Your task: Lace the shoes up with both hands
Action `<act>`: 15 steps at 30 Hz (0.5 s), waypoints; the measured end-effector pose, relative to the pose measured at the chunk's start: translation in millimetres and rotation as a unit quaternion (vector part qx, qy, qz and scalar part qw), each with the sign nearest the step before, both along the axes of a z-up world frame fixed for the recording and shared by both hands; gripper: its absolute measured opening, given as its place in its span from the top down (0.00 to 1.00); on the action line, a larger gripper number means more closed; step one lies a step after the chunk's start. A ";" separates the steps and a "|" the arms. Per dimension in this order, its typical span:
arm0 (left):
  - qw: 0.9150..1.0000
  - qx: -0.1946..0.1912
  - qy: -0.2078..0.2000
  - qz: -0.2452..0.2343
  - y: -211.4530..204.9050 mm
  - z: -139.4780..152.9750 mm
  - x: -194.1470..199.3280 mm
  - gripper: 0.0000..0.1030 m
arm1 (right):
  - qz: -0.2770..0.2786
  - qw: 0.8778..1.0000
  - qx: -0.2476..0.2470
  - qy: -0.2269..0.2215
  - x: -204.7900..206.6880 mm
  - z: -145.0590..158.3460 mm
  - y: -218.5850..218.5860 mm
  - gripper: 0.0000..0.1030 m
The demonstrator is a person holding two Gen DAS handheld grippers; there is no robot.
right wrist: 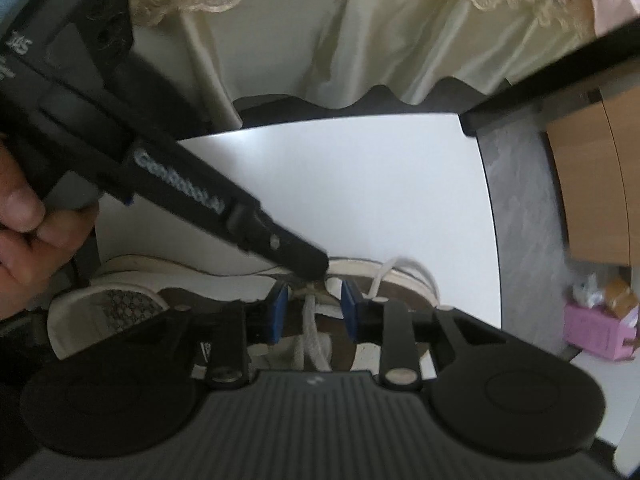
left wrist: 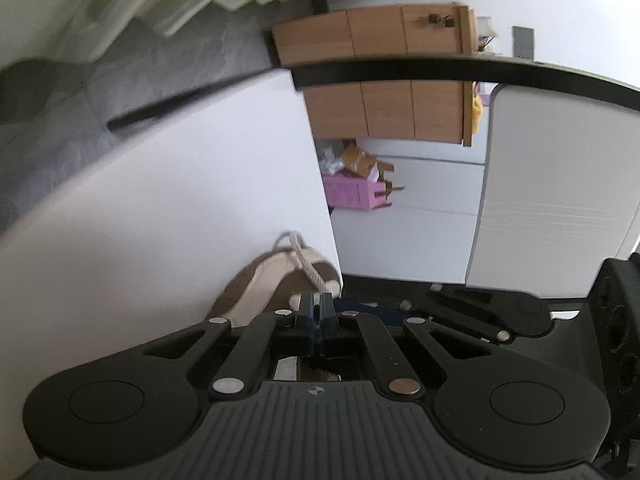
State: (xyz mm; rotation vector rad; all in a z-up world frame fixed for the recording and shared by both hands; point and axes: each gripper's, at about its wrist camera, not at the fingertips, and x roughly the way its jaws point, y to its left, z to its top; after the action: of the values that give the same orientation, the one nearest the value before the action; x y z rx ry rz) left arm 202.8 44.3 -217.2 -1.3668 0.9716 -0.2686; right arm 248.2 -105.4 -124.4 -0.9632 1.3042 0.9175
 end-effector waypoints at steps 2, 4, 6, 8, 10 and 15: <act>1.000 0.001 -0.006 0.003 3.3 2.9 -1.0 0.98 | -0.003 1.000 0.003 -0.004 -1.4 0.3 -2.5 0.71; 1.000 0.004 -0.008 0.005 5.2 5.7 -2.6 0.98 | -0.003 1.000 0.003 -0.006 -3.0 0.5 -3.4 0.71; 1.000 0.006 -0.011 0.008 7.2 8.4 -4.3 0.98 | -0.005 1.000 0.007 -0.007 -3.5 1.4 -3.6 0.70; 1.000 0.008 -0.016 0.007 9.0 10.5 -4.3 0.98 | -0.019 1.000 0.023 -0.008 -1.2 6.1 -3.6 0.70; 1.000 0.010 -0.021 0.006 10.8 12.4 -3.9 0.98 | -0.034 0.998 0.048 -0.007 1.2 11.5 -3.2 0.71; 0.999 0.024 -0.026 -0.001 10.3 15.0 -3.3 0.98 | -0.029 0.997 0.072 -0.021 -1.3 10.4 3.0 0.71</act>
State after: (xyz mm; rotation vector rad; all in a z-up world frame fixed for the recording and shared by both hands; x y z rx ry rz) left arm 199.5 54.6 -202.3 -1.3090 0.9297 -0.2797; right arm 247.0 -102.5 -114.0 -0.8253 1.2070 0.9285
